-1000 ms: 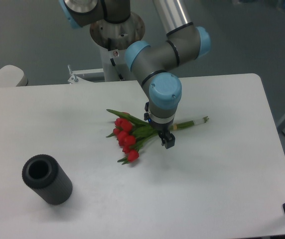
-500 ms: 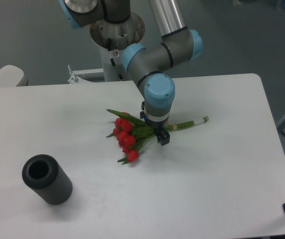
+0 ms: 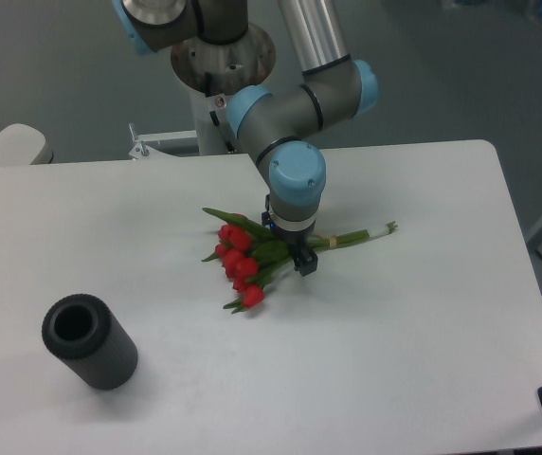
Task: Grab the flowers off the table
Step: 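Lower the gripper onto the tulip stems below the flower heads and close, then lift the gripped tulip bunch up off the table toward the black vase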
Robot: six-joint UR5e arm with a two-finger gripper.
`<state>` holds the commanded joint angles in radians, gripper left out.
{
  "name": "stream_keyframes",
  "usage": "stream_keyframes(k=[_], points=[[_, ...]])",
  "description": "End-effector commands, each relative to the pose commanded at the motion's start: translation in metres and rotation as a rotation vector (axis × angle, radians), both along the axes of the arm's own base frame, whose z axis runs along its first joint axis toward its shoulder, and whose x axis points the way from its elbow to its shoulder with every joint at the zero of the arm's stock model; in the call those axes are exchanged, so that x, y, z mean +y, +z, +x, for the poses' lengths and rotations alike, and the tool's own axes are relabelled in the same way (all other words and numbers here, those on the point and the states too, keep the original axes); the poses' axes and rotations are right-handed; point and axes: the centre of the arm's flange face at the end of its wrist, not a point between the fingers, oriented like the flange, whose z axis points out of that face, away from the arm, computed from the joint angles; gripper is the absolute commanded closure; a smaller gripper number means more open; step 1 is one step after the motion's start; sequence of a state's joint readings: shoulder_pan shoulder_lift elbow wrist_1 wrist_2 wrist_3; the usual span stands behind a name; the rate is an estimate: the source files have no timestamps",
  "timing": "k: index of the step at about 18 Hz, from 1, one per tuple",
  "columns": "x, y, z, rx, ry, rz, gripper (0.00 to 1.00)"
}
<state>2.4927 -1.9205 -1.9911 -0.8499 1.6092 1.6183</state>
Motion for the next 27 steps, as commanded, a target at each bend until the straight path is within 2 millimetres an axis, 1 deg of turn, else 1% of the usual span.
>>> stream_keyframes(k=[2, 3, 4, 7, 10, 11, 12, 13, 15, 16, 19, 21, 24, 26, 27], points=[[0.001, 0.002, -0.002, 0.005, -0.002, 0.004, 0.60], [0.002, 0.004, -0.003, 0.008, -0.003, 0.007, 0.66], [0.003, 0.005, -0.004, 0.011, -0.003, 0.011, 0.70], [0.004, 0.008, -0.007, 0.018, -0.006, 0.014, 0.74], [0.010, 0.019, -0.014, 0.036, -0.008, 0.031, 0.74], [0.013, 0.026, -0.018, 0.048, -0.009, 0.040, 0.74], [0.017, 0.036, -0.021, 0.058, -0.011, 0.050, 0.74], [0.025, 0.051, -0.026, 0.080, -0.014, 0.071, 0.74], [0.051, 0.078, -0.024, 0.072, -0.036, 0.164, 0.74], [0.061, 0.099, -0.027, 0.064, -0.033, 0.233, 0.74], [0.083, 0.147, -0.044, 0.035, -0.015, 0.369, 0.74], [0.095, 0.173, -0.049, 0.020, -0.001, 0.454, 0.74], [0.115, 0.205, -0.051, -0.073, 0.109, 0.603, 0.74], [0.126, 0.214, -0.045, -0.168, 0.175, 0.686, 0.74], [0.131, 0.222, -0.042, -0.211, 0.192, 0.724, 0.74]])
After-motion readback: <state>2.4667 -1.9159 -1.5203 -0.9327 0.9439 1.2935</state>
